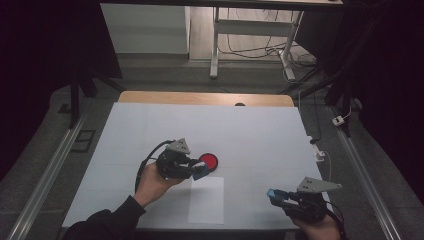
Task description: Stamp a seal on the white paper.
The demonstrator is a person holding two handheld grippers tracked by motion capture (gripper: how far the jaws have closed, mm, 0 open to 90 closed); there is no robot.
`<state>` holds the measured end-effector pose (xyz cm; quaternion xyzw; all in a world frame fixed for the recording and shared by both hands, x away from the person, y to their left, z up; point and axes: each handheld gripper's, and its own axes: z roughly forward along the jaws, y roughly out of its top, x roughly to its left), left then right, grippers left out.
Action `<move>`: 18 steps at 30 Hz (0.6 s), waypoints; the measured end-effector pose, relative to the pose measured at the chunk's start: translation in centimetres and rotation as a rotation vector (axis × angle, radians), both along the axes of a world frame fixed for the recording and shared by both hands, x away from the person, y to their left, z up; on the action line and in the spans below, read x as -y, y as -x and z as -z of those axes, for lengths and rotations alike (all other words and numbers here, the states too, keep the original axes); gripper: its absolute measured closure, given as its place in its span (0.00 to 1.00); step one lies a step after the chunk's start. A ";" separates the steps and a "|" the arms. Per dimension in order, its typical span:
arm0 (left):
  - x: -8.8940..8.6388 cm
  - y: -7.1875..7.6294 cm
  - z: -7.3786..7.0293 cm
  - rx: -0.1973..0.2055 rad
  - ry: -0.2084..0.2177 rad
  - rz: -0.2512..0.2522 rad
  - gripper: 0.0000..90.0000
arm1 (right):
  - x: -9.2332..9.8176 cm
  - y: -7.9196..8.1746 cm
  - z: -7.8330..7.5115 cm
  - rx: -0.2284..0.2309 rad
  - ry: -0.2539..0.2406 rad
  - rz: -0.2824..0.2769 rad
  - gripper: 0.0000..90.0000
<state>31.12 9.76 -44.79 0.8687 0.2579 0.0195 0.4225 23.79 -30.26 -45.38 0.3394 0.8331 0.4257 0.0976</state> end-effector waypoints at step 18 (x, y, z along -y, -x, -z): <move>1.4 2.5 1.2 0.009 -0.015 0.033 0.77 | 0.0 0.0 0.0 0.003 0.005 -0.002 0.76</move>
